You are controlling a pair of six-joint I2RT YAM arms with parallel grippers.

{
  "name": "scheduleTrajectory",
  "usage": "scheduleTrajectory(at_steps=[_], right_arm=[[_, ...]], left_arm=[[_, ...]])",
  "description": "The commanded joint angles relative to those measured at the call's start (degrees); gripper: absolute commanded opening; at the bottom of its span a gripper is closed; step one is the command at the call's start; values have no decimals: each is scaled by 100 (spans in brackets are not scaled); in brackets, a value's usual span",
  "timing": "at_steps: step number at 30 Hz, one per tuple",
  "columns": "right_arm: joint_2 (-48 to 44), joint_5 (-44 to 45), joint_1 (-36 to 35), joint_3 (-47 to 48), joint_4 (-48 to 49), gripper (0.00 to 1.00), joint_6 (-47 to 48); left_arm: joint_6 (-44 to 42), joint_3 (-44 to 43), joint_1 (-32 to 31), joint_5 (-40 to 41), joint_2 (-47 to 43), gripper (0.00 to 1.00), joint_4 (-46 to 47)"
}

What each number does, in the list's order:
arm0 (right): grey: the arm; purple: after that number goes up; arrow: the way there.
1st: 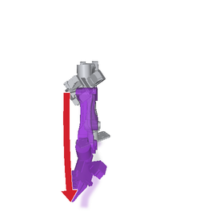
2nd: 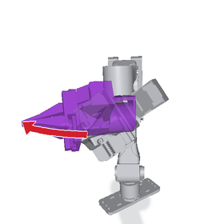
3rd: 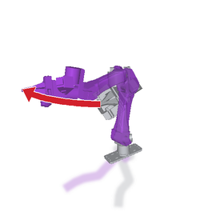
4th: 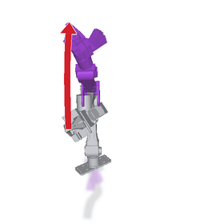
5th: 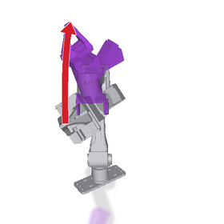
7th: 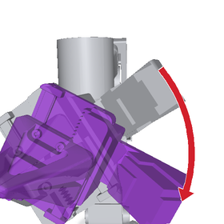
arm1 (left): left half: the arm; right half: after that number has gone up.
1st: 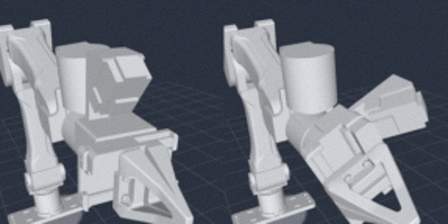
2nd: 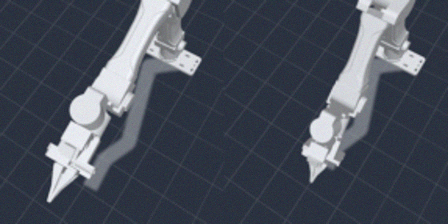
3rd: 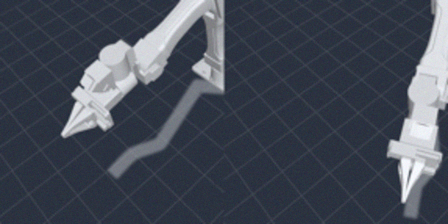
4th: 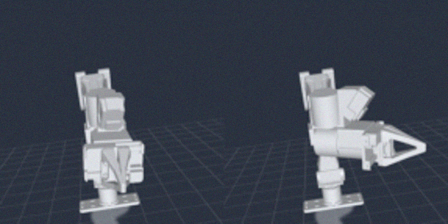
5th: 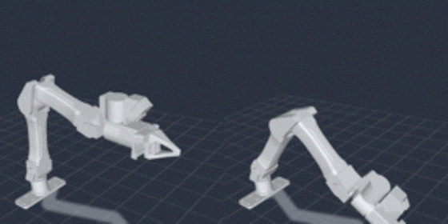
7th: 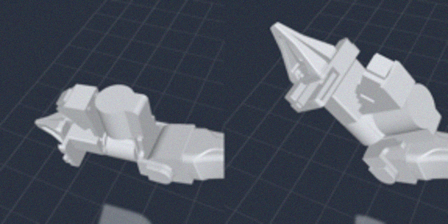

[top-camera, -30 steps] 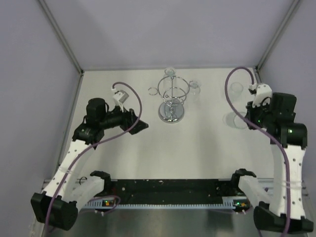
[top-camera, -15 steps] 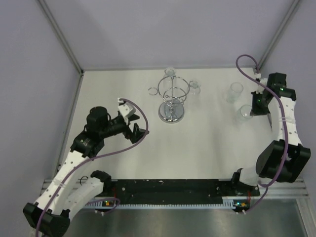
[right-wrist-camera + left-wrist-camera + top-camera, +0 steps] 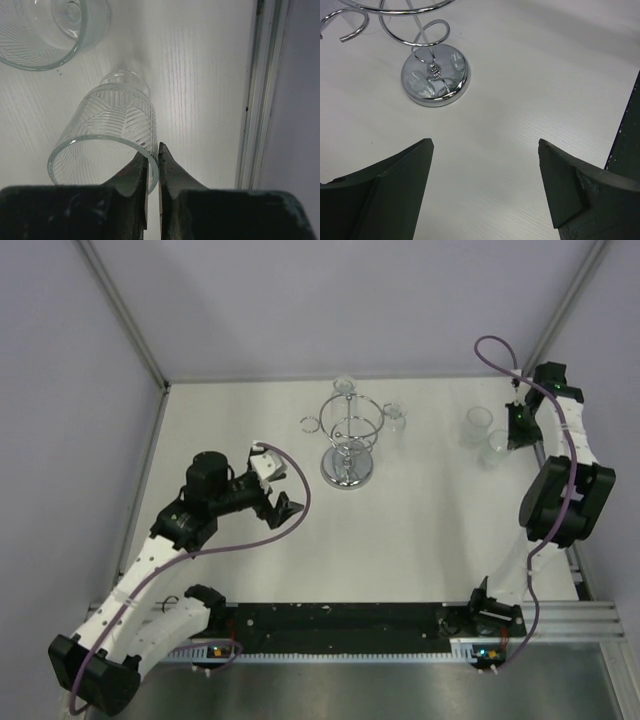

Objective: Take the wine glass off the wine glass rack

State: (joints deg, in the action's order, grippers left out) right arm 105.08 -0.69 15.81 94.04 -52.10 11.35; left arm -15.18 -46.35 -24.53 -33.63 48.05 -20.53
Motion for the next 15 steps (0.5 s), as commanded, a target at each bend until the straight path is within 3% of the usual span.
scheduleTrajectory(at_steps=[1, 9, 12, 15], right_arm=[[170, 42, -105, 501, 165, 4, 104], [549, 42, -219, 651, 130, 8, 121], [593, 173, -219, 607, 86, 18, 148], [575, 113, -219, 633, 24, 37, 183]], left_arm=[[-292, -305, -43, 110, 125, 91, 164], [-231, -331, -51, 120, 301, 90, 181], [-222, -340, -60, 93, 336, 90, 243], [-187, -340, -78, 93, 406, 90, 357]])
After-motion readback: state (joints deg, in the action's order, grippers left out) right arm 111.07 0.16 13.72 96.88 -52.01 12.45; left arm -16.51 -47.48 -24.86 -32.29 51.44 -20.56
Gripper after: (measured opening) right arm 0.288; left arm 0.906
